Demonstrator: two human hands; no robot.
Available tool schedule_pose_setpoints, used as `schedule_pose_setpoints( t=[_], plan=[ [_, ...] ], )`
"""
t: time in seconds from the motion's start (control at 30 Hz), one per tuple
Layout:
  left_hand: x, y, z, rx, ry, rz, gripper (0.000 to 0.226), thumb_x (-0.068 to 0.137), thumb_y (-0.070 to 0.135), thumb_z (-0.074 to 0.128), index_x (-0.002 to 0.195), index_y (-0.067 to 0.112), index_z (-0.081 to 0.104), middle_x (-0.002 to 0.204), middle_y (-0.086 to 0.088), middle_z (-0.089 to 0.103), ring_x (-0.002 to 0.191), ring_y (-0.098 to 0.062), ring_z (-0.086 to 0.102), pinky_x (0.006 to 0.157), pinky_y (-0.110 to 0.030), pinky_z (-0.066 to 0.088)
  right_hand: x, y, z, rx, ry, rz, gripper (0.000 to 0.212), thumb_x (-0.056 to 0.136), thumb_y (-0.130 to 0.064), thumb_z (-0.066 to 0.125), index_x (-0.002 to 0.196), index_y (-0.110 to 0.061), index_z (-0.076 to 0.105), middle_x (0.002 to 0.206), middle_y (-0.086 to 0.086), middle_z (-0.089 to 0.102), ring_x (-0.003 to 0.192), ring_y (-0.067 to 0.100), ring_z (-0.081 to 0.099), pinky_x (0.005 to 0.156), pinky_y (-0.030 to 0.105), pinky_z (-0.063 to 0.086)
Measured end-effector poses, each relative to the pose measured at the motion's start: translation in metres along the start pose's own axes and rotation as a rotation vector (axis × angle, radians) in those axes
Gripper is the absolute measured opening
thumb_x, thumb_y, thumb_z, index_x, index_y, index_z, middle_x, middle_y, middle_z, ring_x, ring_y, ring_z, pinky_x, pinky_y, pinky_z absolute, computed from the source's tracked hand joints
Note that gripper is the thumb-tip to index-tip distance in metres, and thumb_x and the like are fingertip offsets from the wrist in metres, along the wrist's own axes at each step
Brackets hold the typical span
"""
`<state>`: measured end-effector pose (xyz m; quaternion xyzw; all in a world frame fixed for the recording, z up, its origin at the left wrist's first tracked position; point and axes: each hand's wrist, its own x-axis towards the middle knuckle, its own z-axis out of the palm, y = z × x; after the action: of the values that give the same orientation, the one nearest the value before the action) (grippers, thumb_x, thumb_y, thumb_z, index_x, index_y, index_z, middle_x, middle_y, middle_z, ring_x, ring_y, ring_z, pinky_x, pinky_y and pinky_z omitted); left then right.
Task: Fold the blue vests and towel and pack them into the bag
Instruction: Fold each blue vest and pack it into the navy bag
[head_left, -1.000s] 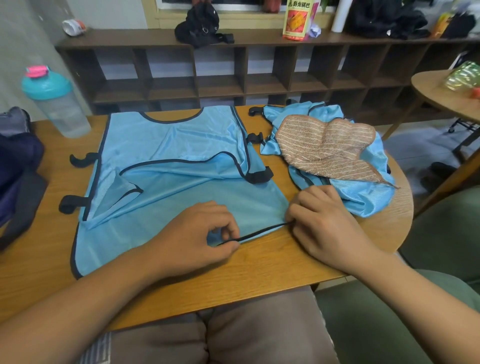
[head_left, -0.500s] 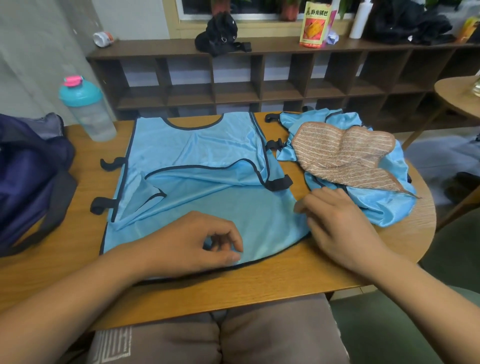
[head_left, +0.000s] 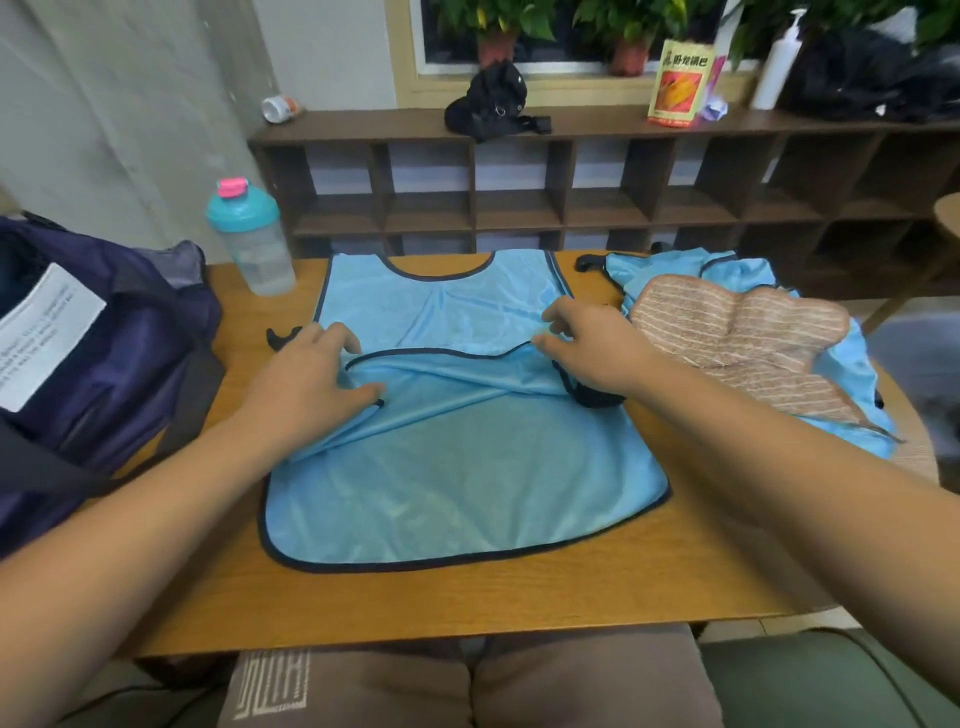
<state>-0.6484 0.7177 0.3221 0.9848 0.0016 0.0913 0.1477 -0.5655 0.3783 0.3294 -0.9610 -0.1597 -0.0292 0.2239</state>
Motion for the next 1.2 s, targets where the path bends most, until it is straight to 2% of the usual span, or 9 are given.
schedule_pose_setpoints(
  t=[0.17, 0.33, 0.47, 0.6, 0.73, 0.9, 1.0, 1.07, 1.2],
  plan=[
    [0.000, -0.010, 0.007, 0.015, -0.070, -0.034, 0.041, 0.085, 0.056, 0.077, 0.102, 0.028, 0.052, 0.097, 0.005, 0.058, 0.088, -0.017, 0.059, 0.075, -0.041, 0.052, 0.019, -0.001, 0.006, -0.119, -0.168, 0.043, 0.054, 0.094, -0.044, 0.074, 0.140, -0.020, 0.057, 0.123, 0.002, 0.070, 0.114, 0.026, 0.063, 0.097, 0.040, 0.053],
    [-0.004, -0.004, 0.008, 0.068, -0.068, -0.003, 0.044, 0.085, 0.075, 0.065, 0.087, 0.033, 0.053, 0.084, 0.009, 0.060, 0.078, -0.012, 0.058, 0.068, -0.040, 0.054, 0.019, 0.002, 0.007, -0.164, -0.129, -0.020, 0.008, 0.094, -0.027, 0.071, 0.099, -0.024, 0.065, 0.104, -0.001, 0.069, 0.104, 0.028, 0.065, 0.090, 0.043, 0.054],
    [-0.003, -0.002, 0.000, 0.020, 0.008, -0.032, 0.044, 0.090, 0.064, 0.070, 0.072, 0.025, 0.062, 0.066, 0.007, 0.063, 0.064, -0.011, 0.059, 0.055, -0.035, 0.042, 0.005, -0.001, -0.008, 0.047, -0.014, -0.063, 0.006, 0.099, -0.023, 0.066, 0.093, -0.021, 0.064, 0.091, -0.004, 0.068, 0.089, 0.019, 0.064, 0.075, 0.033, 0.051],
    [-0.012, 0.000, -0.022, -0.062, 0.105, -0.077, 0.050, 0.076, 0.062, 0.084, 0.069, 0.020, 0.059, 0.063, 0.006, 0.063, 0.064, -0.012, 0.058, 0.056, -0.035, 0.043, -0.022, -0.011, -0.038, 0.308, 0.023, -0.112, 0.012, 0.104, -0.025, 0.066, 0.094, -0.019, 0.062, 0.079, -0.006, 0.064, 0.067, 0.006, 0.054, 0.062, 0.019, 0.043],
    [-0.032, -0.001, -0.044, -0.192, 0.125, -0.068, 0.050, 0.076, 0.045, 0.091, 0.070, 0.014, 0.052, 0.060, 0.005, 0.058, 0.059, -0.015, 0.053, 0.055, -0.034, 0.038, -0.057, -0.022, -0.056, 0.429, -0.010, -0.186, 0.014, 0.106, -0.026, 0.065, 0.097, -0.015, 0.065, 0.071, -0.006, 0.060, 0.062, 0.004, 0.051, 0.060, 0.014, 0.041],
    [-0.066, -0.008, -0.060, -0.282, 0.079, 0.015, 0.039, 0.076, 0.018, 0.083, 0.072, 0.015, 0.044, 0.063, 0.001, 0.058, 0.058, -0.012, 0.047, 0.060, -0.034, 0.042, -0.095, -0.017, -0.054, 0.450, -0.127, -0.268, 0.023, 0.107, -0.030, 0.061, 0.092, -0.014, 0.065, 0.077, 0.010, 0.057, 0.069, 0.015, 0.051, 0.066, 0.029, 0.042],
    [-0.088, -0.009, -0.062, -0.305, -0.047, 0.063, 0.031, 0.076, 0.009, 0.077, 0.081, 0.022, 0.049, 0.074, 0.004, 0.064, 0.068, -0.014, 0.058, 0.069, -0.037, 0.049, -0.112, -0.004, -0.043, 0.347, -0.140, -0.304, 0.015, 0.106, -0.031, 0.061, 0.096, -0.021, 0.068, 0.079, 0.003, 0.062, 0.075, 0.022, 0.058, 0.073, 0.042, 0.046],
    [-0.102, -0.007, -0.054, -0.309, -0.108, 0.116, 0.032, 0.081, 0.014, 0.080, 0.087, 0.027, 0.051, 0.080, 0.005, 0.066, 0.073, -0.013, 0.063, 0.068, -0.035, 0.052, -0.123, 0.004, -0.034, 0.298, -0.150, -0.317, 0.008, 0.104, -0.030, 0.063, 0.100, -0.024, 0.068, 0.087, -0.002, 0.067, 0.084, 0.018, 0.063, 0.079, 0.039, 0.049],
    [-0.116, -0.005, -0.030, -0.199, -0.143, 0.250, 0.035, 0.082, 0.055, 0.083, 0.095, 0.038, 0.056, 0.089, 0.015, 0.062, 0.084, -0.006, 0.064, 0.070, -0.027, 0.052, -0.140, 0.013, -0.027, 0.165, -0.156, -0.373, 0.008, 0.102, -0.026, 0.067, 0.100, -0.034, 0.065, 0.092, -0.007, 0.069, 0.089, 0.014, 0.066, 0.079, 0.024, 0.046]
  ],
)
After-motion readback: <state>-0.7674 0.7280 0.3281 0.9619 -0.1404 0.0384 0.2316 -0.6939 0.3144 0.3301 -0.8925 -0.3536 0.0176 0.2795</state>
